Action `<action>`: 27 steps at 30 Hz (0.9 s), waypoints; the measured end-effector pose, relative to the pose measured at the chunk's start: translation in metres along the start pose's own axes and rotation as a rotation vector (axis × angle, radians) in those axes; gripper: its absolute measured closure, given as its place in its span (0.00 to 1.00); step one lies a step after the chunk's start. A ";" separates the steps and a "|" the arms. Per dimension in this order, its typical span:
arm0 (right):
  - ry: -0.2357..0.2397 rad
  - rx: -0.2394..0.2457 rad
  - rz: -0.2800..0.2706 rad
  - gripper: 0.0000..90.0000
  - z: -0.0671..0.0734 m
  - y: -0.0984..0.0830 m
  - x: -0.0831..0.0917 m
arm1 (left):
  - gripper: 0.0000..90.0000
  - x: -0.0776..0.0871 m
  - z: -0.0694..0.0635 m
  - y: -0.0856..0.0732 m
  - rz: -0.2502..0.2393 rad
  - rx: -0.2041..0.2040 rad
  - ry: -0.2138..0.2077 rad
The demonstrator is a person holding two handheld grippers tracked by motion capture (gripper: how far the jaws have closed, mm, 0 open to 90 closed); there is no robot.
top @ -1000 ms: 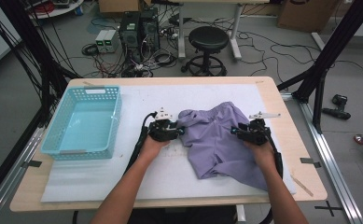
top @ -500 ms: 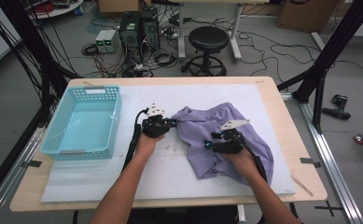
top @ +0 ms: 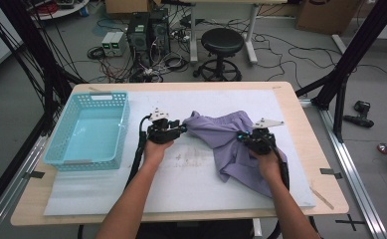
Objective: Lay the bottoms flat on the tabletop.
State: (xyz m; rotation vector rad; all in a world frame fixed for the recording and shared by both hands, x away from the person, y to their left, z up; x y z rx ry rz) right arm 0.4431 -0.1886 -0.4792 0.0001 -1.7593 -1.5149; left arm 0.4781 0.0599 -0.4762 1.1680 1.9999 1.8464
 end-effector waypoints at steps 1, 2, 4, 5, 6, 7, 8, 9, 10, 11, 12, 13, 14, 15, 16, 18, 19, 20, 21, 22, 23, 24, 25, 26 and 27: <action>-0.043 -0.007 0.008 0.98 -0.010 -0.003 0.001 | 0.64 -0.001 -0.001 -0.001 0.003 -0.001 -0.001; -0.086 -0.003 0.034 0.97 -0.019 -0.007 0.001 | 0.64 -0.001 -0.001 -0.001 0.007 -0.002 -0.002; -0.155 -0.010 0.094 0.94 -0.038 -0.020 0.001 | 0.64 0.001 0.000 0.000 0.005 -0.001 0.000; -0.171 -0.022 0.107 0.91 -0.043 -0.025 0.001 | 0.64 0.003 0.001 0.001 -0.001 -0.002 0.003; -0.193 -0.028 0.130 0.88 -0.052 -0.033 0.002 | 0.64 0.005 0.002 0.003 -0.008 -0.001 0.004; -0.196 -0.049 0.136 0.84 -0.055 -0.037 0.002 | 0.64 0.008 0.003 0.004 -0.016 0.001 0.007; -0.186 -0.065 0.129 0.81 -0.057 -0.038 0.004 | 0.64 0.010 0.004 0.005 -0.023 0.000 0.005; -0.176 -0.067 0.114 0.79 -0.057 -0.037 0.006 | 0.64 0.013 0.005 0.006 -0.029 0.001 0.001; -0.166 -0.066 0.093 0.77 -0.056 -0.033 0.010 | 0.64 0.016 0.006 0.007 -0.037 0.000 -0.004; -0.145 -0.062 0.067 0.76 -0.054 -0.029 0.013 | 0.64 0.020 0.005 0.007 -0.047 0.004 -0.010; -0.140 -0.059 0.044 0.73 -0.052 -0.026 0.017 | 0.65 0.024 0.005 0.007 -0.053 0.001 -0.018; -0.129 -0.058 0.023 0.73 -0.049 -0.022 0.021 | 0.65 0.028 0.005 0.006 -0.052 -0.006 -0.020; -0.106 -0.054 -0.002 0.72 -0.045 -0.018 0.024 | 0.65 0.033 0.005 0.005 -0.059 -0.009 -0.022; -0.095 -0.044 -0.028 0.69 -0.041 -0.014 0.027 | 0.65 0.037 0.005 0.003 -0.066 -0.013 -0.023; -0.090 -0.043 -0.050 0.67 -0.037 -0.010 0.030 | 0.64 0.041 0.005 0.002 -0.069 -0.016 -0.024; -0.032 -0.050 -0.088 0.63 -0.025 -0.003 0.032 | 0.63 0.051 0.005 -0.003 -0.059 -0.011 -0.037; -0.025 -0.043 -0.095 0.60 -0.019 0.000 0.031 | 0.60 0.055 0.004 -0.005 -0.054 -0.008 -0.048; -0.009 -0.038 -0.100 0.58 -0.013 0.004 0.030 | 0.58 0.059 0.003 -0.007 -0.060 -0.014 -0.044; 0.017 -0.035 -0.097 0.57 -0.006 0.006 0.027 | 0.57 0.063 0.001 -0.009 -0.058 -0.030 -0.042; 0.046 -0.026 -0.092 0.57 0.002 0.009 0.023 | 0.54 0.067 -0.002 -0.011 -0.052 -0.044 -0.043; 0.081 -0.014 -0.088 0.57 0.012 0.013 0.019 | 0.52 0.070 -0.003 -0.013 -0.042 -0.063 -0.042; 0.112 0.004 -0.082 0.57 0.021 0.016 0.015 | 0.50 0.073 -0.004 -0.016 -0.034 -0.081 -0.035; 0.129 0.019 -0.075 0.57 0.029 0.020 0.009 | 0.49 0.075 -0.005 -0.018 -0.033 -0.096 -0.032; 0.150 0.027 -0.066 0.56 0.037 0.024 0.003 | 0.49 0.077 -0.006 -0.019 -0.032 -0.101 -0.031; 0.170 0.029 -0.054 0.55 0.044 0.029 -0.004 | 0.48 0.079 -0.006 -0.021 -0.031 -0.097 -0.027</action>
Point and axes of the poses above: each handheld gripper's, and its own axes: x roughly backward along the jaws, y roughly out of its top, z roughly to its left, the point moved 9 cm from there along -x, roughly forward along the jaws, and after that the axes turned 3 degrees about -z, right-handed, at the moved point
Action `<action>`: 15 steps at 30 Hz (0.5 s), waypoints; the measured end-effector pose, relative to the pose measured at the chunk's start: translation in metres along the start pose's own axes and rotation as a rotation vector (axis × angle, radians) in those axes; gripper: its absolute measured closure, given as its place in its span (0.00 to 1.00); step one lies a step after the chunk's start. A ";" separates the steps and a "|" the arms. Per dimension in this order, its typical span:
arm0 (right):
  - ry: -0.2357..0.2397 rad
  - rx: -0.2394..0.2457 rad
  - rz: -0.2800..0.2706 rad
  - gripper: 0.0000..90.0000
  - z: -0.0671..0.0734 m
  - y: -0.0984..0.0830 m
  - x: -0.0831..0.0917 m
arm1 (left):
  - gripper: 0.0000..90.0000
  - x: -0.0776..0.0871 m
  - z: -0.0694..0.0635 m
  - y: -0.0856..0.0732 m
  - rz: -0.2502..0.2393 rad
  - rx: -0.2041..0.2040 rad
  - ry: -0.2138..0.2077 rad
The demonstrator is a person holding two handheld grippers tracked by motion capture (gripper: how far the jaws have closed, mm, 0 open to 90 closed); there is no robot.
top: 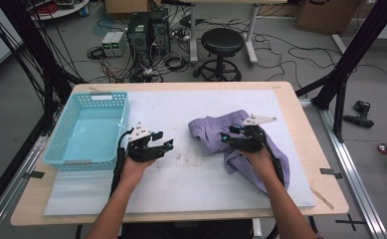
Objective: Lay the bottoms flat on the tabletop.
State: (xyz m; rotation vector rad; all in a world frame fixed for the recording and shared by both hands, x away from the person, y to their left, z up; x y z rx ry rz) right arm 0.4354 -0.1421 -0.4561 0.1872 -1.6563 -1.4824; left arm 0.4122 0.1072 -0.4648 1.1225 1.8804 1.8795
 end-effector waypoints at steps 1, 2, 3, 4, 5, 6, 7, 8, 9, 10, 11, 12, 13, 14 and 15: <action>0.017 -0.003 0.018 0.55 0.005 0.004 -0.009 | 0.46 0.001 -0.001 -0.001 0.004 0.001 -0.002; 0.021 -0.001 0.039 0.55 0.007 0.007 -0.016 | 0.45 0.003 -0.003 -0.004 0.008 -0.001 -0.001; 0.013 0.012 0.067 0.55 0.008 0.011 -0.028 | 0.43 0.004 -0.004 -0.006 0.014 -0.010 0.002; 0.012 0.019 0.089 0.54 0.009 0.015 -0.037 | 0.42 0.005 -0.005 -0.008 0.019 -0.019 0.005; 0.003 0.031 0.106 0.53 0.008 0.018 -0.047 | 0.41 0.006 -0.006 -0.010 0.024 -0.026 0.008; -0.002 0.040 0.122 0.52 0.007 0.019 -0.056 | 0.40 0.007 -0.006 -0.012 0.024 -0.028 0.011; -0.008 0.039 0.154 0.50 0.005 0.019 -0.065 | 0.39 0.009 -0.006 -0.013 0.023 -0.027 0.010; -0.006 0.039 0.173 0.50 0.003 0.019 -0.072 | 0.39 0.011 -0.007 -0.014 0.024 -0.023 0.008; -0.010 0.038 0.201 0.50 0.001 0.017 -0.081 | 0.39 0.012 -0.007 -0.016 0.027 -0.022 0.005; -0.010 0.036 0.219 0.50 0.000 0.015 -0.088 | 0.39 0.014 -0.007 -0.017 0.029 -0.024 0.003; -0.011 0.031 0.239 0.50 -0.001 0.012 -0.094 | 0.39 0.016 -0.007 -0.018 0.030 -0.022 -0.001; -0.016 0.030 0.254 0.50 -0.002 0.009 -0.099 | 0.39 0.019 -0.007 -0.019 0.030 -0.021 -0.003; -0.020 0.032 0.272 0.50 -0.002 0.005 -0.105 | 0.39 0.021 -0.007 -0.019 0.027 -0.021 -0.005; -0.030 0.050 0.299 0.51 -0.003 -0.001 -0.109 | 0.39 0.023 -0.008 -0.020 0.023 -0.020 -0.007; -0.053 0.085 0.290 0.59 -0.003 -0.001 -0.111 | 0.39 0.026 -0.008 -0.020 0.023 -0.022 -0.010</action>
Point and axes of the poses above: each handheld gripper's, and its own axes: x roughly backward along the jaws, y roughly out of its top, z roughly to its left, the point moved 9 cm from there along -x, roughly forward along the jaws, and after that the axes turned 3 degrees about -z, right-handed, at the moved point
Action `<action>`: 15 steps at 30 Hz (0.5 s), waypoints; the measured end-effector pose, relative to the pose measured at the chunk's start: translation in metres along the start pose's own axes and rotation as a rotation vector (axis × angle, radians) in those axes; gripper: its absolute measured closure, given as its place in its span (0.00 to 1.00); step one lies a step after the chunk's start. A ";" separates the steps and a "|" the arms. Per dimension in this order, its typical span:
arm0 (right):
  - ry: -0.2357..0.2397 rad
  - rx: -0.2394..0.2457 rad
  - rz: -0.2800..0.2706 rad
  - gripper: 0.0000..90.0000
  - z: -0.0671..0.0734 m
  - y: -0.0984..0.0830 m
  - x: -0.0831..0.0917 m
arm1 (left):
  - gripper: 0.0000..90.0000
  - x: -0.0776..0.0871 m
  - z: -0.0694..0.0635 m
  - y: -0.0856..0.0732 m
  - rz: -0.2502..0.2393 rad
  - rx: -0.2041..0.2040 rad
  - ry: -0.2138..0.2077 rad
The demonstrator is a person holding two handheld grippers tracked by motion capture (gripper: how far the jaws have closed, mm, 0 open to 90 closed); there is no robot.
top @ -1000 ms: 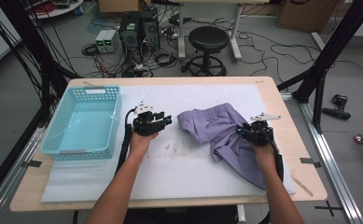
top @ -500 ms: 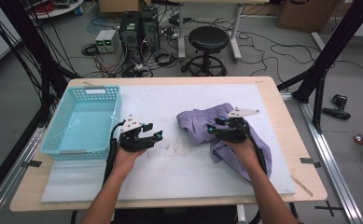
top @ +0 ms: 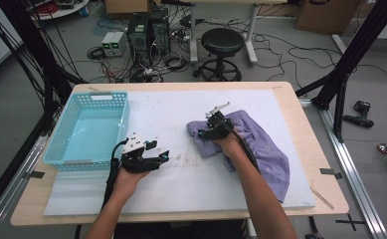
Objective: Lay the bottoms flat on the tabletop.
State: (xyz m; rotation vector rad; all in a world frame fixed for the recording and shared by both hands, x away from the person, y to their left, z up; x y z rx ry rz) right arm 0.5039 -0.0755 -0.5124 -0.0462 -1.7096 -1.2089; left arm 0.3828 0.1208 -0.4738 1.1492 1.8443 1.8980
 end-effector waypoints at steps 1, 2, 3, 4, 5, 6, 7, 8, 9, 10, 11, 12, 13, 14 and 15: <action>-0.035 0.017 0.003 0.67 -0.001 0.001 -0.001 | 0.39 0.002 -0.001 0.000 -0.006 0.001 -0.006; -0.055 0.022 0.004 0.78 -0.002 0.002 0.000 | 0.39 0.004 -0.002 -0.001 -0.010 0.005 -0.009; -0.070 0.025 0.007 0.84 -0.004 0.002 0.001 | 0.39 0.006 -0.003 -0.001 -0.012 0.000 -0.011; -0.048 0.015 0.008 0.92 -0.004 0.002 0.002 | 0.39 0.009 -0.004 -0.001 -0.018 -0.003 -0.010; -0.045 0.003 0.018 0.93 -0.006 0.004 0.002 | 0.39 0.012 -0.004 -0.001 -0.020 -0.008 -0.013; -0.045 0.002 0.019 0.94 -0.007 0.007 0.004 | 0.39 0.013 -0.004 -0.001 -0.024 -0.012 -0.016; -0.053 -0.001 0.007 0.94 -0.009 0.011 0.006 | 0.39 0.015 -0.004 0.000 -0.027 -0.014 -0.017; -0.061 -0.011 -0.009 0.94 -0.011 0.017 0.008 | 0.39 0.017 -0.004 0.000 -0.030 -0.025 -0.016; -0.071 -0.020 -0.033 0.94 -0.015 0.024 0.010 | 0.39 0.018 -0.005 0.000 -0.030 -0.035 -0.020; -0.072 -0.038 -0.051 0.94 -0.018 0.030 0.013 | 0.39 0.019 -0.006 0.001 -0.035 -0.045 -0.024; -0.076 -0.050 -0.067 0.94 -0.020 0.036 0.015 | 0.39 0.020 -0.006 0.001 -0.041 -0.051 -0.030; -0.089 -0.055 -0.085 0.94 -0.024 0.042 0.016 | 0.39 0.021 -0.006 0.001 -0.045 -0.055 -0.031; -0.101 -0.065 -0.104 0.94 -0.027 0.048 0.018 | 0.39 0.022 -0.006 0.002 -0.050 -0.055 -0.033; -0.116 -0.082 -0.118 0.94 -0.032 0.053 0.020 | 0.39 0.023 -0.005 0.001 -0.050 -0.058 -0.033; -0.128 -0.105 -0.130 0.94 -0.037 0.057 0.021 | 0.39 0.023 -0.003 0.000 -0.046 -0.063 -0.029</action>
Point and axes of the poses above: each handheld gripper's, and its own axes: x roughly backward along the jaws, y roughly out of its top, z roughly to its left, the point moved 9 cm from there along -x, roughly forward along the jaws, and after that the axes turned 3 degrees about -z, right-handed, at the moved point
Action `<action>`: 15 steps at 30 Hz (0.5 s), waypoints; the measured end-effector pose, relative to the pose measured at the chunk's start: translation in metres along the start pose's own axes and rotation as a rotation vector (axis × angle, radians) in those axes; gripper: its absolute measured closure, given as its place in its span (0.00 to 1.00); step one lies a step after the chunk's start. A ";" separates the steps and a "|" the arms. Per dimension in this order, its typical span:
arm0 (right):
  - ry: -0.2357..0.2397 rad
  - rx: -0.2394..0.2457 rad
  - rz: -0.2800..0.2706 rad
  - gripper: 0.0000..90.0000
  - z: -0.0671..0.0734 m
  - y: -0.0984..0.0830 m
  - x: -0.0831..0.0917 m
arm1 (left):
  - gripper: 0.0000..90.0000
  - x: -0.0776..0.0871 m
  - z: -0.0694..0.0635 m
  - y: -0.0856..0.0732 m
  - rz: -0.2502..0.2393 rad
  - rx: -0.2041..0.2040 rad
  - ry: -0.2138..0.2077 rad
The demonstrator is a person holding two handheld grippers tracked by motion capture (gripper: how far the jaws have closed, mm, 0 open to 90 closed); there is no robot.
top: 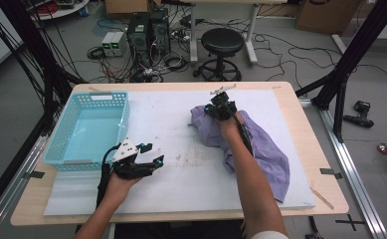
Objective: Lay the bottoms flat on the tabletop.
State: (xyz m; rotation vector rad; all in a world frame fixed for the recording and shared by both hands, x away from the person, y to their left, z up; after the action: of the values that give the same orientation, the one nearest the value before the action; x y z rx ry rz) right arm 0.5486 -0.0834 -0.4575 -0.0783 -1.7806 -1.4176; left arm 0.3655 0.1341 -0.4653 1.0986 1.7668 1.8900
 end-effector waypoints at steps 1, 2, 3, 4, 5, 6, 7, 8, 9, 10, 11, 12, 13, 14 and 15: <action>-0.010 -0.026 -0.011 0.94 -0.005 0.005 0.000 | 0.39 0.000 0.001 -0.001 0.006 -0.007 0.001; -0.030 -0.063 -0.039 0.94 -0.009 0.010 0.000 | 0.39 0.001 0.002 -0.002 0.008 -0.008 -0.004; -0.044 -0.090 -0.055 0.94 -0.013 0.013 0.000 | 0.39 0.002 0.004 -0.003 0.000 0.000 -0.005; -0.066 -0.104 -0.055 0.94 -0.017 0.015 0.000 | 0.39 0.003 0.006 -0.003 -0.005 0.007 0.001; -0.089 -0.121 -0.063 0.94 -0.022 0.018 -0.001 | 0.38 0.003 0.008 -0.003 -0.001 0.013 -0.001; -0.113 -0.142 -0.075 0.94 -0.026 0.021 -0.001 | 0.37 0.004 0.009 -0.003 0.000 0.017 0.000; -0.125 -0.159 -0.080 0.94 -0.030 0.024 -0.001 | 0.37 0.005 0.011 -0.003 -0.006 0.021 0.001; -0.156 -0.181 -0.117 0.94 -0.036 0.030 0.001 | 0.37 0.006 0.011 -0.003 -0.008 0.022 -0.001; -0.168 -0.196 -0.143 0.94 -0.040 0.035 0.002 | 0.37 0.007 0.011 -0.003 -0.011 0.024 -0.001; -0.166 -0.206 -0.147 0.93 -0.042 0.037 0.003 | 0.37 0.008 0.012 -0.003 -0.010 0.019 -0.002; -0.168 -0.205 -0.136 0.88 -0.043 0.037 0.003 | 0.37 0.008 0.012 -0.003 -0.011 0.021 0.001; -0.170 -0.198 -0.127 0.83 -0.043 0.036 0.003 | 0.37 0.008 0.013 -0.003 -0.011 0.019 0.002; -0.175 -0.181 -0.106 0.76 -0.043 0.033 0.004 | 0.37 0.009 0.013 -0.002 -0.015 0.023 0.004; -0.185 -0.161 -0.104 0.72 -0.042 0.031 0.006 | 0.37 0.009 0.014 -0.002 -0.019 0.026 0.003; -0.184 -0.151 -0.118 0.71 -0.041 0.030 0.010 | 0.37 0.010 0.014 -0.001 -0.020 0.024 0.003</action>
State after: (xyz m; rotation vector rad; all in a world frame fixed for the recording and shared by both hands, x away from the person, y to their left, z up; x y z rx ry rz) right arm 0.5803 -0.1109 -0.4279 -0.1909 -1.8481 -1.6755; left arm 0.3687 0.1512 -0.4643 1.0837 1.7997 1.8645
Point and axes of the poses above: each handheld gripper's, and its own axes: x roughly backward along the jaws, y roughly out of its top, z roughly to its left, the point moved 9 cm from there along -x, roughly forward along the jaws, and after that the axes turned 3 degrees about -z, right-handed, at the moved point
